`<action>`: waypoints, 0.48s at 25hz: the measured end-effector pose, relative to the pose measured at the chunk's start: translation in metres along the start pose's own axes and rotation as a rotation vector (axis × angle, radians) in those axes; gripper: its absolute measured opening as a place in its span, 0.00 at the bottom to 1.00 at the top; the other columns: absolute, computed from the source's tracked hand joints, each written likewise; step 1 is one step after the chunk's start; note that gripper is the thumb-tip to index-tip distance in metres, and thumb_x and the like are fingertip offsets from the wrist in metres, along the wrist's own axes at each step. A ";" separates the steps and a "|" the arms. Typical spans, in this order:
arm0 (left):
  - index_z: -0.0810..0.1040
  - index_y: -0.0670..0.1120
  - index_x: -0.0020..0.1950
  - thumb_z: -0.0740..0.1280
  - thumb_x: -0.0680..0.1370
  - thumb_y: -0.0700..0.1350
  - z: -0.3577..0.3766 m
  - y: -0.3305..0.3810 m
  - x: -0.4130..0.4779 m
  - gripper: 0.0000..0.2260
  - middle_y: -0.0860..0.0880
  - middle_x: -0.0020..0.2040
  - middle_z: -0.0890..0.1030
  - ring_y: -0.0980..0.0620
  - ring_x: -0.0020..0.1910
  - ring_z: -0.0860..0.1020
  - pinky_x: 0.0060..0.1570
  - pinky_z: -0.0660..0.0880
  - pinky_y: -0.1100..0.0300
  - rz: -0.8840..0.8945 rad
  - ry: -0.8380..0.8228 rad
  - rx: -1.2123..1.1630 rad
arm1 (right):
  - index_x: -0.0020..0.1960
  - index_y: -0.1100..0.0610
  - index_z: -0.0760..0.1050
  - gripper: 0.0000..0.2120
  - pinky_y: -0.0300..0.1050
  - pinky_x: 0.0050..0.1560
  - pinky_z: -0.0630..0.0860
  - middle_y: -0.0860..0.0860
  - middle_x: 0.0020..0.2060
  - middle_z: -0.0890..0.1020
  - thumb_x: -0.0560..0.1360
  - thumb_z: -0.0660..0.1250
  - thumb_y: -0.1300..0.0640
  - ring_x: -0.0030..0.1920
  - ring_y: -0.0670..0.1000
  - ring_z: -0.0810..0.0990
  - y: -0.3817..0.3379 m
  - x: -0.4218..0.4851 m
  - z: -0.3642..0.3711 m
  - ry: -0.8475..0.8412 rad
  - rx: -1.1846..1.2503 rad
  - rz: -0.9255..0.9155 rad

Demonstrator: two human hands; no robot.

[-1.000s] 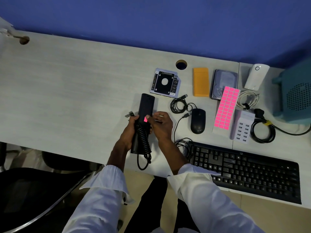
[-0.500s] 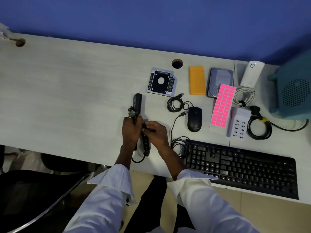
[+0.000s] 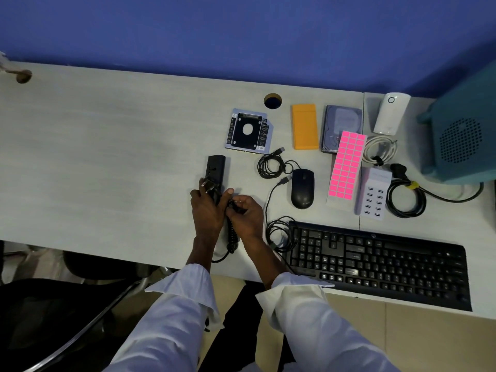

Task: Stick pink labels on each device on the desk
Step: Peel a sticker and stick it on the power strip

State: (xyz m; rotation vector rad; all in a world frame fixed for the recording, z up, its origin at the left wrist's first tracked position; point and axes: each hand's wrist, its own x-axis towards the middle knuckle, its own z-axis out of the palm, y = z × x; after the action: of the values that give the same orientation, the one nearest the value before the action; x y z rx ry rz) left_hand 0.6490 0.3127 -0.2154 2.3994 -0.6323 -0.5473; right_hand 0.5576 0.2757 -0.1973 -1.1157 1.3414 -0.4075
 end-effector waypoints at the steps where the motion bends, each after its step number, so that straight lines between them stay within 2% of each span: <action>1: 0.68 0.39 0.70 0.64 0.74 0.67 0.001 0.001 -0.001 0.37 0.37 0.56 0.73 0.38 0.52 0.75 0.50 0.73 0.51 0.021 0.015 0.026 | 0.48 0.51 0.80 0.12 0.44 0.57 0.79 0.48 0.44 0.85 0.69 0.73 0.64 0.47 0.47 0.84 0.001 0.001 -0.001 -0.009 0.018 0.010; 3: 0.69 0.38 0.68 0.56 0.74 0.73 0.003 -0.001 -0.002 0.41 0.36 0.54 0.73 0.37 0.49 0.75 0.48 0.74 0.49 0.070 0.055 0.084 | 0.50 0.55 0.81 0.12 0.44 0.57 0.79 0.50 0.45 0.85 0.69 0.72 0.66 0.47 0.47 0.83 0.001 0.002 -0.003 -0.016 0.050 0.021; 5: 0.70 0.37 0.66 0.50 0.74 0.74 0.005 -0.002 -0.003 0.43 0.36 0.52 0.73 0.38 0.47 0.75 0.45 0.74 0.49 0.113 0.089 0.134 | 0.51 0.59 0.82 0.12 0.45 0.57 0.79 0.52 0.46 0.85 0.69 0.71 0.68 0.47 0.47 0.82 0.001 0.002 -0.003 -0.005 0.082 0.035; 8: 0.70 0.36 0.67 0.51 0.77 0.71 0.007 -0.003 -0.005 0.39 0.37 0.51 0.73 0.39 0.46 0.75 0.42 0.73 0.51 0.178 0.125 0.178 | 0.51 0.60 0.82 0.11 0.47 0.57 0.80 0.52 0.45 0.85 0.70 0.70 0.68 0.46 0.47 0.82 0.000 0.002 -0.001 0.015 0.108 0.064; 12: 0.68 0.38 0.70 0.53 0.77 0.70 0.007 -0.008 -0.005 0.38 0.38 0.54 0.73 0.39 0.48 0.74 0.45 0.74 0.49 0.160 0.089 0.160 | 0.50 0.55 0.83 0.08 0.46 0.56 0.79 0.48 0.45 0.86 0.72 0.70 0.61 0.47 0.47 0.83 0.001 0.005 0.001 0.004 0.008 0.067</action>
State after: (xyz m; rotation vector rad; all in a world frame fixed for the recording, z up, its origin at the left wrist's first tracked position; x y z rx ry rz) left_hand 0.6437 0.3181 -0.2249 2.4765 -0.8481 -0.3319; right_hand 0.5598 0.2722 -0.2009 -1.0610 1.3764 -0.3656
